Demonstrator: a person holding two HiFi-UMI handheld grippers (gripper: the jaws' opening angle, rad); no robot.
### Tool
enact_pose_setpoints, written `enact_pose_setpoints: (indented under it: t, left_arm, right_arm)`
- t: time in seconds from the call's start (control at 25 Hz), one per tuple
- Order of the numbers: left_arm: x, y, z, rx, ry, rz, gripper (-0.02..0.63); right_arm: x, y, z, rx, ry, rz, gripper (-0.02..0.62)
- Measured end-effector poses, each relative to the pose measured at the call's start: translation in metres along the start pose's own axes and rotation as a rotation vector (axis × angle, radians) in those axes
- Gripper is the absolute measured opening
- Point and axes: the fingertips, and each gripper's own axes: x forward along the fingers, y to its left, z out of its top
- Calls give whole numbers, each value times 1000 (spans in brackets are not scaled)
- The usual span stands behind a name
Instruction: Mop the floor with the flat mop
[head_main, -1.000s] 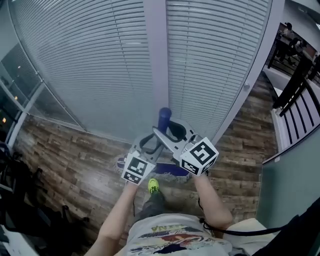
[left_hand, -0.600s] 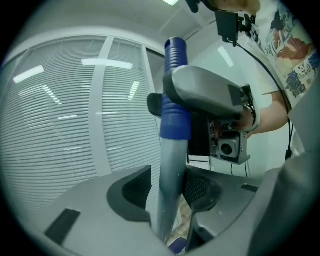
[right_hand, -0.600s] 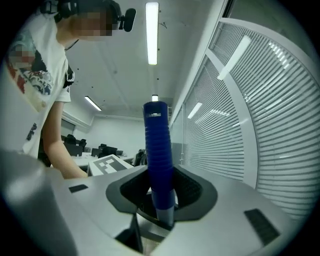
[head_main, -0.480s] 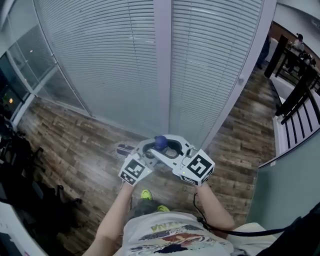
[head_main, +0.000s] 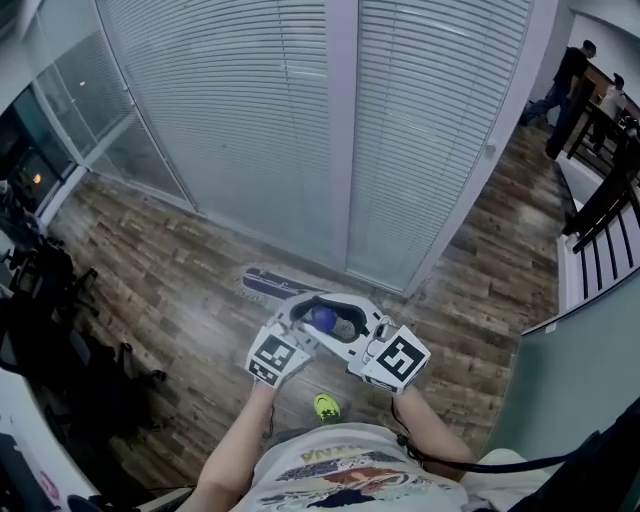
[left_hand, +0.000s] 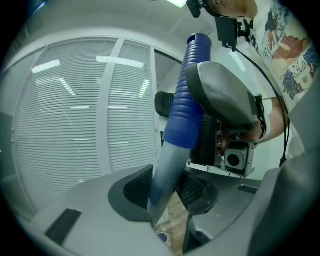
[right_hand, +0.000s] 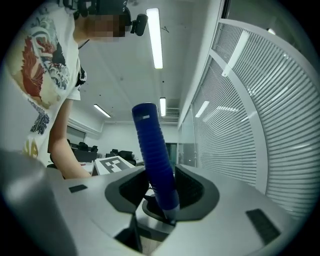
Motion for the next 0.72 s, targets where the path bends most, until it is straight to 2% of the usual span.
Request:
enact_pose_setpoints:
  t: [0.16,0.36,0.44,0.56,0.72]
  left_arm:
    - [-19,-29,-11,-4,25,29,107]
    - [-39,-81,-21,-14,34,48,107]
    - [-45,-108,-18,-18,18,59,107]
    - [-54,-152,-14,-22,0,79,107]
    - [-79,-219,-24,-35,19,101,111]
  right_arm:
    - [-15,37,-8,43,15,39,156]
    - [-49,84,-12,68,-21,2,158]
    - [-70,101,-10,81,-35,-12,158]
    - [-105,132,-6,74,-37,13,158]
    - [-147,195,-13,61,18,64,160]
